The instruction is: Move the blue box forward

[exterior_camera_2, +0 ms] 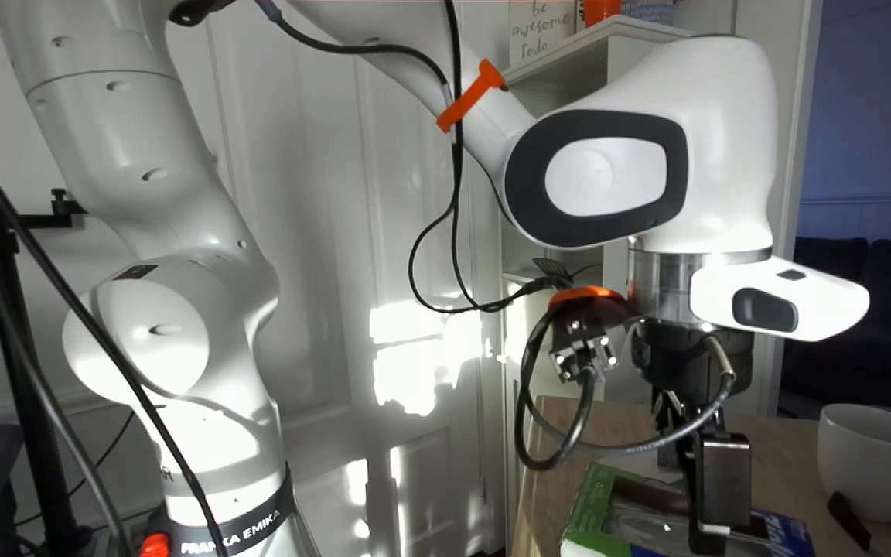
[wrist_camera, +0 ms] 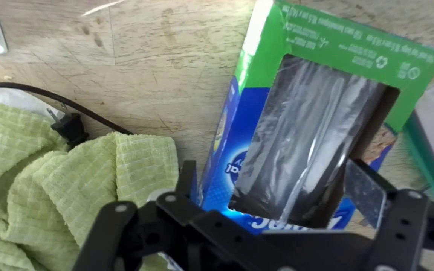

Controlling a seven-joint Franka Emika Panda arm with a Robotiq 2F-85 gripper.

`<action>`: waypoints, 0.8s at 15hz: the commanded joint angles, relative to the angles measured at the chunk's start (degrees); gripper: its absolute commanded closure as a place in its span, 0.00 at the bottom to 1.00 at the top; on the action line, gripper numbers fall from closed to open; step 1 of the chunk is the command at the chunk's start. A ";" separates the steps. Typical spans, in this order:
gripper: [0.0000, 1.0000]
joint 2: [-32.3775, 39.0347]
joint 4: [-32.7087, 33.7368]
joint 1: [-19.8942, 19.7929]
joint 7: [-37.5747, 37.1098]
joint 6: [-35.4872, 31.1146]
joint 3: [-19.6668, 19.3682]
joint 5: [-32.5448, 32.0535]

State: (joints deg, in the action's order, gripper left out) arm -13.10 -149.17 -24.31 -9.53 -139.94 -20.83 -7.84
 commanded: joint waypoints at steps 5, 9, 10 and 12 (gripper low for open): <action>0.00 6.65 1.16 -0.92 -8.60 -1.41 0.29 -0.39; 0.00 7.52 1.82 -1.02 -10.15 -1.13 0.42 -0.93; 0.00 8.26 2.08 -1.17 -10.40 -0.71 0.32 -1.27; 0.00 9.74 2.52 -1.22 -10.19 -0.59 0.02 -1.33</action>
State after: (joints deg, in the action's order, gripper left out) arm -5.70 -147.71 -25.41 -18.58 -141.13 -20.40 -8.24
